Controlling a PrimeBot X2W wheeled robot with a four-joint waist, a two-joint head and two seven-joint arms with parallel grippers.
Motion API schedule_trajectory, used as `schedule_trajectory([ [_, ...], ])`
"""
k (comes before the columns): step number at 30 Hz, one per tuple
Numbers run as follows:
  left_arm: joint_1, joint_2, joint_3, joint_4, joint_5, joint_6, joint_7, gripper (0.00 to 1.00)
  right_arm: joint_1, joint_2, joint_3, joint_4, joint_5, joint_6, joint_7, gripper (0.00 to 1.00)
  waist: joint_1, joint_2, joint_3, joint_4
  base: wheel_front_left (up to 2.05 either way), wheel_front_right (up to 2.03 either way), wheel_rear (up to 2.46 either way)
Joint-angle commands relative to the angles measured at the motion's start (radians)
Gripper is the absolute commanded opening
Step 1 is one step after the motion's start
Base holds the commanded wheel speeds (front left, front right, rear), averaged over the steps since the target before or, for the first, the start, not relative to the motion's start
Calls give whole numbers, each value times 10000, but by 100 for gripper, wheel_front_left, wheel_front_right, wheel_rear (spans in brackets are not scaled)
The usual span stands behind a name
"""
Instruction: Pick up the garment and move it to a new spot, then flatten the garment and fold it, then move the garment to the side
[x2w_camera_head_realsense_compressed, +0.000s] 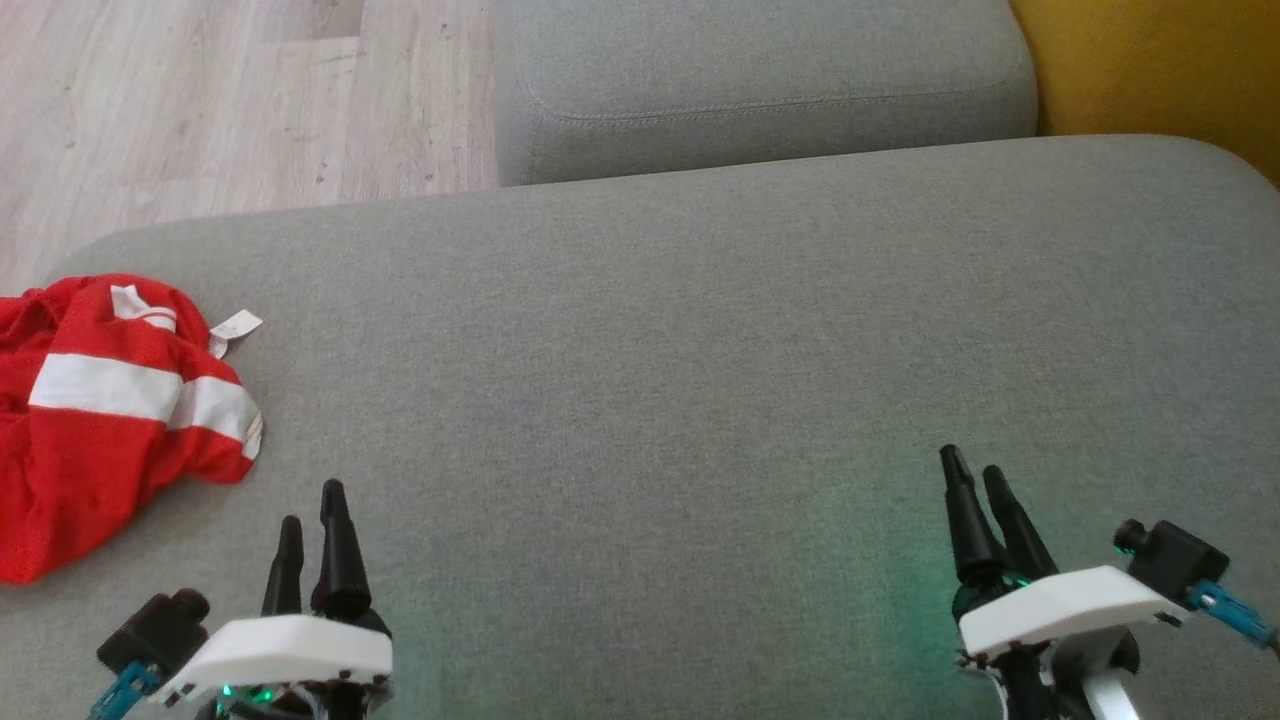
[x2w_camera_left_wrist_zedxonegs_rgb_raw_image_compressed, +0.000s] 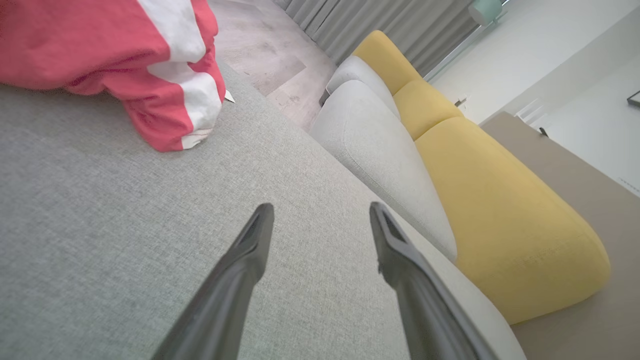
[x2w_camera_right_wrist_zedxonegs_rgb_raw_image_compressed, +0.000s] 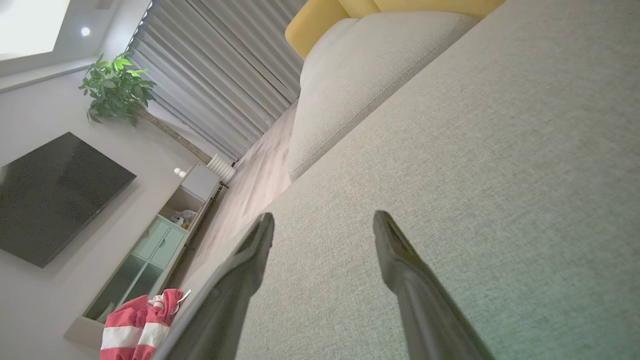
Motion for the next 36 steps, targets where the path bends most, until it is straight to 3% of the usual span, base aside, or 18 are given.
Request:
schedule_trajectory([
  [1, -227, 176, 83, -417, 244, 83, -125, 100, -557, -121, 174, -400, -255, -3, -125, 100, 0, 0, 0, -2, 0, 0, 0],
  [18, -158, 418, -468, -656, 2264, 947, -653, 100, -507, -34, 517, -883, -2457, -4, -655, 100, 0, 0, 40, -24, 0, 0, 0],
  [36, -4, 249, -429, -733, 4455, 1145, -1181, 100, -494, 85, 636, -1403, -4811, -5, -1186, 100, 0, 0, 111, -48, 0, 0, 0],
])
